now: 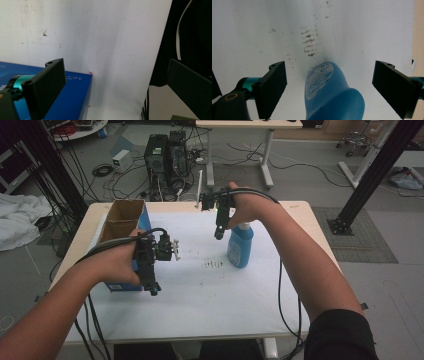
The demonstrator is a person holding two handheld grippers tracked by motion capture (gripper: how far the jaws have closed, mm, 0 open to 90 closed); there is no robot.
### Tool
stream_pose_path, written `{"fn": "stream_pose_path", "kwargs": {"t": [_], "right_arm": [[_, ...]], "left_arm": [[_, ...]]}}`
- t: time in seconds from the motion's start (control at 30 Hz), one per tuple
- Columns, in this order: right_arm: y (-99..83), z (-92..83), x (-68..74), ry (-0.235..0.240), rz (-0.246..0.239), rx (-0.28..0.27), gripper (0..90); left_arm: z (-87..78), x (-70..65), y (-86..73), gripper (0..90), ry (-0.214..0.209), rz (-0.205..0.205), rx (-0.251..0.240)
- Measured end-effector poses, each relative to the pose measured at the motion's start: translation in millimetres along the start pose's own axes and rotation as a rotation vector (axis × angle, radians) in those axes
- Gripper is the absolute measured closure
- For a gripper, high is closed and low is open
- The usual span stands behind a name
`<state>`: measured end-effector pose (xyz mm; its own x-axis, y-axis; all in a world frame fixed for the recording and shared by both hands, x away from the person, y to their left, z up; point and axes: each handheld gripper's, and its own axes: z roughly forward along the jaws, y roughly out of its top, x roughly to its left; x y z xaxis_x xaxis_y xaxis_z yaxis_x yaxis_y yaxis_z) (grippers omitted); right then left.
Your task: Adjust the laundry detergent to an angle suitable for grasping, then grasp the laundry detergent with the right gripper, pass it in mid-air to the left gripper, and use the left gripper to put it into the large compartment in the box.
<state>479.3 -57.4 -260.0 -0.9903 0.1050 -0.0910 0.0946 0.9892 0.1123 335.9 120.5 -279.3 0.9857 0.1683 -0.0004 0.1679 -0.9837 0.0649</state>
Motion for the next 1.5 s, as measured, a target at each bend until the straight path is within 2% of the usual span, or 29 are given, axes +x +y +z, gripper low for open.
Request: {"fn": "stream_pose_path", "kwargs": {"t": [0.23,0.37,0.57,0.8,1.2,1.27,1.3,1.33,1.37,1.43,1.47,1.5], "right_arm": [[-3.5,-0.4,-3.2,-0.004,-0.004,0.0,11.4],[-6.3,-1.6,-4.6,-0.012,0.016,-0.003,11.4],[-5.7,-2.3,-3.3,-0.017,0.007,0.001,11.4],[-4.9,0.2,-5.3,-0.015,0.006,0.003,11.4],[-4.1,2.6,-2.8,-0.009,0.031,-0.007,11.4],[-5.0,1.1,-2.5,-0.008,0.054,-0.044,11.4],[-5.0,1.1,-2.5,-0.008,0.054,-0.044,11.4],[-6.3,-1.6,-2.5,-0.017,0.082,-0.086,11.4],[-6.3,-1.6,-2.5,-0.017,0.082,-0.086,11.4],[-9.7,-5.9,-2.1,-0.021,0.126,-0.183,11.4],[-9.7,-5.9,-2.1,-0.021,0.126,-0.183,11.4],[-11.2,-7.4,-2.2,-0.018,0.136,-0.214,11.4]], "left_arm": [[-1.1,3.2,3.3,3.1,-0.006,0.0,0.014],[-0.7,3.9,4.9,3.1,-0.01,-0.004,0.012],[2.4,4.3,8.0,3.1,-0.012,-0.005,0.008],[2.2,6.5,7.5,3.1,-0.007,-0.001,0.007],[2.9,7.9,3.5,3.1,-0.005,-0.004,0.008],[3.7,6.5,2.2,3.1,-0.007,-0.002,0.001],[3.7,6.5,2.2,3.1,-0.007,-0.002,0.001],[3.9,5.8,1.5,3.1,-0.006,-0.004,-0.003],[3.9,5.8,1.5,3.1,-0.006,-0.004,-0.003],[4.4,4.0,0.6,3.1,-0.003,-0.002,-0.003],[4.4,4.0,0.6,3.1,-0.003,-0.002,-0.003],[4.4,4.0,0.6,3.1,-0.003,-0.002,-0.003]]}}
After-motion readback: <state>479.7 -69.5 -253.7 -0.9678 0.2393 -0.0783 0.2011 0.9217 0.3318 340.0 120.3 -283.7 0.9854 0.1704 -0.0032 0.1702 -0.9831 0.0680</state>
